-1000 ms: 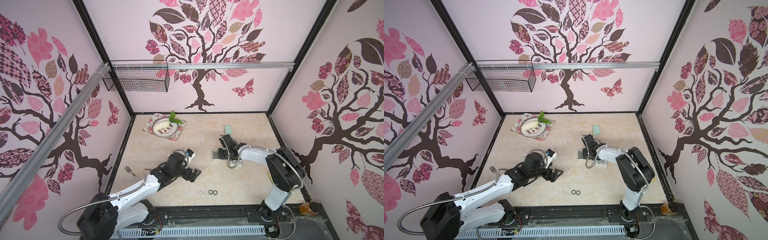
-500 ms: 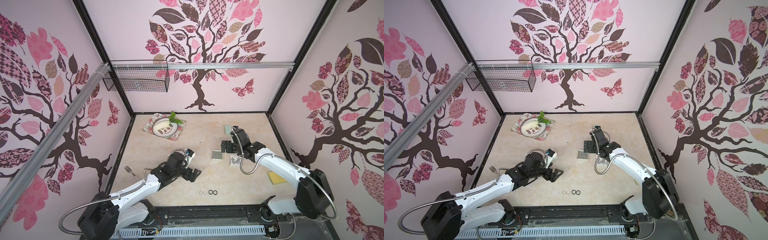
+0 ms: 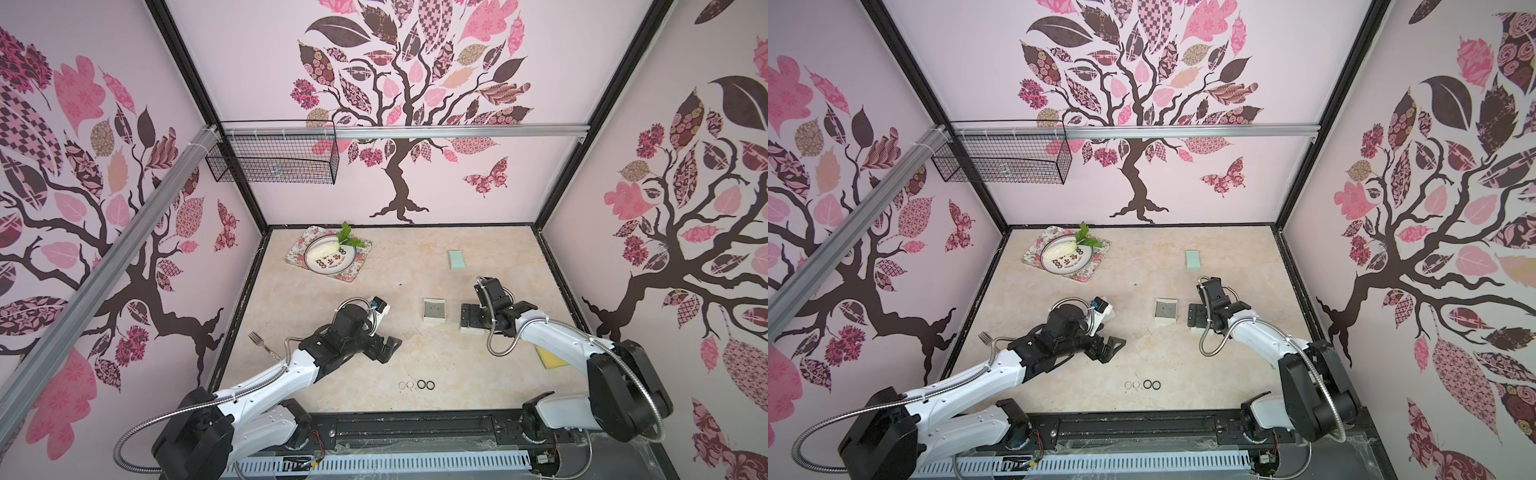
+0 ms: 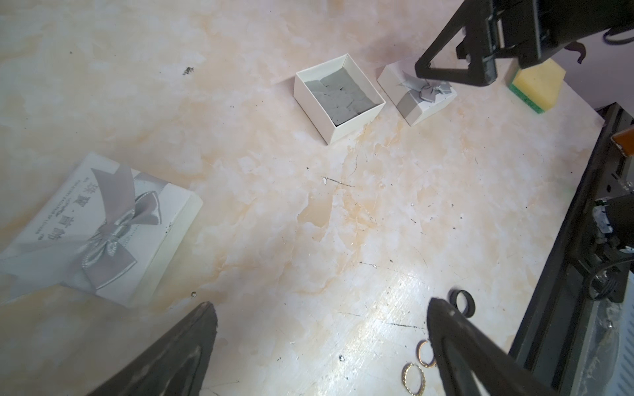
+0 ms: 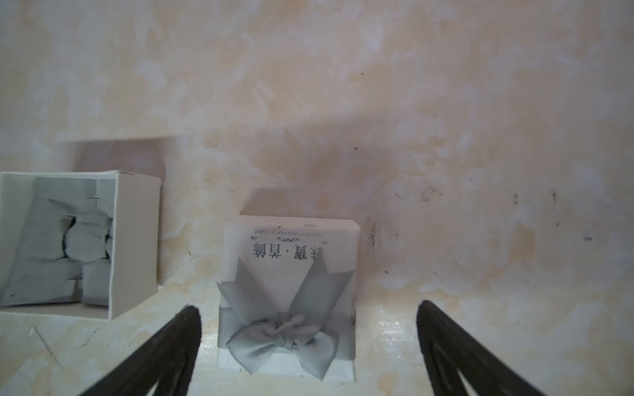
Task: Take the rings out of the lift-off lid box
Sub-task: Pick up the lid from the center of the board.
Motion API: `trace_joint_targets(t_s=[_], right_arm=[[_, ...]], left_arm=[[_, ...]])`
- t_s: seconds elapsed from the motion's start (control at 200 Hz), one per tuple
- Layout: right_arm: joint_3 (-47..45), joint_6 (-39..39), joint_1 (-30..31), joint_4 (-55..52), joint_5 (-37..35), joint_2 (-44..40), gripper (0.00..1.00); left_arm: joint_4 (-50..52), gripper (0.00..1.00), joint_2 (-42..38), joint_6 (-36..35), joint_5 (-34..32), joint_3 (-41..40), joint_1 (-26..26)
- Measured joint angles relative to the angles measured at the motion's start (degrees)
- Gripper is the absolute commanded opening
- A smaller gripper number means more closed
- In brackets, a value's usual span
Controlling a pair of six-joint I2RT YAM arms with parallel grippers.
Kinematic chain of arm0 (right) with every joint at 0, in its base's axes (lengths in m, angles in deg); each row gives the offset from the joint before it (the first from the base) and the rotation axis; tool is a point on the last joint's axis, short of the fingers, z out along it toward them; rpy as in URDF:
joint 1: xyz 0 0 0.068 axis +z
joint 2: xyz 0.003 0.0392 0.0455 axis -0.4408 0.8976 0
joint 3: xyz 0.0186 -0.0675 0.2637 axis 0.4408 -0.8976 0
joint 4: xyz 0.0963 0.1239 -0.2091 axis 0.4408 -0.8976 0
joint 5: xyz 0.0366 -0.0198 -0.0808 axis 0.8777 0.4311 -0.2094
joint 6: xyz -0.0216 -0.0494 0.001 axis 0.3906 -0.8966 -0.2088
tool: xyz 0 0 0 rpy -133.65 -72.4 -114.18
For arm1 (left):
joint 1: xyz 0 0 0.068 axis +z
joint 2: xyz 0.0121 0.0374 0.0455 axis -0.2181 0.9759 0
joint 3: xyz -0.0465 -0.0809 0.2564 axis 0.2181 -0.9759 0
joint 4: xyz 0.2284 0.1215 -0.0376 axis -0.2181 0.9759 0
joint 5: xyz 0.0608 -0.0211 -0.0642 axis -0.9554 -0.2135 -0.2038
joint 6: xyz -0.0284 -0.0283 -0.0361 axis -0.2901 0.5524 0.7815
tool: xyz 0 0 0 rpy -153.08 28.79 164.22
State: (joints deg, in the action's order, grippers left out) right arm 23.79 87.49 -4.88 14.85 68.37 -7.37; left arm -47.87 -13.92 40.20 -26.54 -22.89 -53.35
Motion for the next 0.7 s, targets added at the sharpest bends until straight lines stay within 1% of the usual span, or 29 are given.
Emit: trace_joint_targets(t_s=[0.195, 0.27, 0.445, 0.595, 0.7], right_arm=[[0.02, 0.44, -0.04, 2.19, 1.22, 4.37, 1.00], [0.44, 0.57, -0.04, 2.29, 1.60, 5.66, 0.98], [2.51, 0.92, -0.04, 2.29, 2.23, 8.72, 0.88], [2.80, 1.36, -0.04, 2.27, 2.47, 9.01, 0.79], [2.84, 1.42, -0.04, 2.12, 2.45, 9.01, 0.75]], left_arm=[[-0.37, 0.98, -1.36, -0.48, -0.35, 0.00, 0.00], [-0.70, 0.98, -1.38, -1.01, -0.35, -0.15, 0.00], [-1.31, 0.98, -1.51, -2.45, 0.17, -0.85, 0.00], [-1.81, 0.98, -2.67, -4.04, 1.49, -1.64, 0.00], [-2.62, 0.98, -4.15, -4.96, 2.58, -2.58, 0.00]])
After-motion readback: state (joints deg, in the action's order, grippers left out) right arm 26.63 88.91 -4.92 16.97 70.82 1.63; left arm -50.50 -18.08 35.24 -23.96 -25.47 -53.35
